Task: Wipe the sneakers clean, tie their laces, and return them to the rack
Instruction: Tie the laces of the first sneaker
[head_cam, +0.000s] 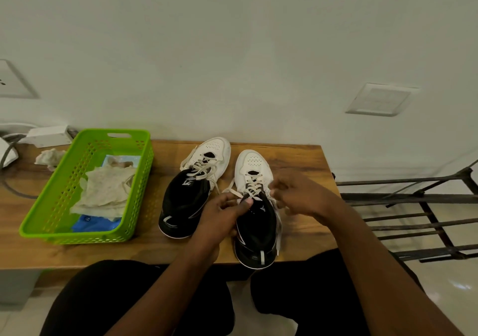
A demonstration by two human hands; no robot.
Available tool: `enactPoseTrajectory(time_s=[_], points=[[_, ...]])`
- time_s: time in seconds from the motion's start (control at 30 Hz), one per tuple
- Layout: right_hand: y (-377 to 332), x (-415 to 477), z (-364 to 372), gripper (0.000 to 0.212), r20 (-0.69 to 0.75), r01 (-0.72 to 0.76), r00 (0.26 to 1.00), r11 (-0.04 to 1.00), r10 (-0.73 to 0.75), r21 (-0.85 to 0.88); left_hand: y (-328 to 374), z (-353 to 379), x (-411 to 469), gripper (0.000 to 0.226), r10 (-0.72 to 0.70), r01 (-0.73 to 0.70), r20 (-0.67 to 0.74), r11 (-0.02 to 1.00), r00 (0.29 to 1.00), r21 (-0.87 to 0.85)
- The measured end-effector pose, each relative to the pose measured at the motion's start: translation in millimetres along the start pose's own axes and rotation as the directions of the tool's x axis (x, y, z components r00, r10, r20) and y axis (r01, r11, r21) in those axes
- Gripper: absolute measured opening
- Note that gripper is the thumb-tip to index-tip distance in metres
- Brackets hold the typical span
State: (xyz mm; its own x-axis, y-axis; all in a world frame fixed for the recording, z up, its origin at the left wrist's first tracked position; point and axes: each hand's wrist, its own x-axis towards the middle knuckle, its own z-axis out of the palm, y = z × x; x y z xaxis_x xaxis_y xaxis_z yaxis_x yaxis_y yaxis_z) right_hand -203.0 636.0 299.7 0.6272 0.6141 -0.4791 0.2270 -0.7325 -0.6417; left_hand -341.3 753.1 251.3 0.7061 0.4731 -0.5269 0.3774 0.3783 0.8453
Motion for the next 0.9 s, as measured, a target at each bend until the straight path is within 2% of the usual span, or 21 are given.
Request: enactPoseTrajectory(time_s=[0.07, 0.17, 0.23, 0.27, 0.3, 0.33, 0.37, 0.4, 0.5, 0.57, 0.67, 0.77, 0.83, 0.9], points=[[8, -5, 0, 0.021, 0.049, 0.020, 0.999, 0.978, -0.010, -0.207, -1, 1, 3, 0.024, 0.010, -0.014, -0.049, 0.997, 0.999, -0.071], [11, -4, 7, 0.027, -0.024, 0.039, 0.999, 0.962, -0.048, -0.272, -1, 8, 5, 0.019, 0.049, -0.062, -0.139, 0.993, 0.989, -0.098], [6, -3, 8, 0.030, -0.041, 0.039, 0.998, 0.991, -0.044, -0.125, -2, 12, 4, 0.019, 0.041, -0.059, -0.165, 0.993, 0.985, -0.104], [3, -5, 5, 0.030, -0.033, 0.023, 0.999, 0.997, -0.021, 0.078, -2, 13, 4, 0.020, 0.031, -0.051, -0.186, 0.994, 0.982, -0.100], [1, -6, 2, 0.026, -0.007, -0.005, 1.000, 0.942, 0.008, 0.335, -3, 11, 4, 0.021, 0.025, -0.047, -0.218, 0.994, 0.976, -0.096], [1, -8, -2, 0.023, 0.029, -0.039, 0.999, 0.831, 0.027, 0.556, -3, 10, 5, 0.022, 0.024, -0.049, -0.253, 0.994, 0.967, -0.093], [1, -9, -7, 0.024, 0.062, -0.064, 0.998, 0.714, 0.028, 0.697, -4, 8, 6, 0.023, 0.028, -0.054, -0.282, 0.995, 0.959, -0.085], [2, -10, -11, 0.025, 0.082, -0.079, 0.996, 0.648, 0.026, 0.758, -4, 7, 7, 0.024, 0.034, -0.058, -0.297, 0.996, 0.954, -0.073], [6, -7, -12, 0.028, 0.156, -0.142, 0.987, 0.626, 0.033, 0.767, -5, 8, 4, 0.021, 0.056, -0.069, -0.289, 0.997, 0.956, -0.035], [7, -4, -11, 0.025, 0.223, -0.209, 0.973, 0.618, 0.056, 0.758, -3, 8, 1, 0.018, 0.036, -0.058, -0.269, 0.996, 0.962, -0.072], [8, -2, -15, 0.020, 0.281, -0.268, 0.957, 0.587, 0.071, 0.764, 5, 0, -4, 0.007, -0.065, 0.034, -0.114, 0.967, 0.991, -0.252], [7, -4, -16, 0.028, 0.225, -0.217, 0.973, 0.548, 0.054, 0.808, 11, -11, -8, 0.012, -0.080, 0.099, 0.065, 0.924, 0.995, -0.370], [3, -3, -14, 0.034, 0.106, -0.103, 0.994, 0.490, 0.022, 0.866, 18, -12, -13, 0.018, 0.007, 0.029, 0.102, 0.937, 0.995, -0.349], [-4, -5, -14, 0.035, -0.006, 0.016, 1.000, 0.431, -0.024, 0.902, 24, -8, -17, 0.022, 0.240, -0.234, 0.011, 0.956, 0.971, -0.177]])
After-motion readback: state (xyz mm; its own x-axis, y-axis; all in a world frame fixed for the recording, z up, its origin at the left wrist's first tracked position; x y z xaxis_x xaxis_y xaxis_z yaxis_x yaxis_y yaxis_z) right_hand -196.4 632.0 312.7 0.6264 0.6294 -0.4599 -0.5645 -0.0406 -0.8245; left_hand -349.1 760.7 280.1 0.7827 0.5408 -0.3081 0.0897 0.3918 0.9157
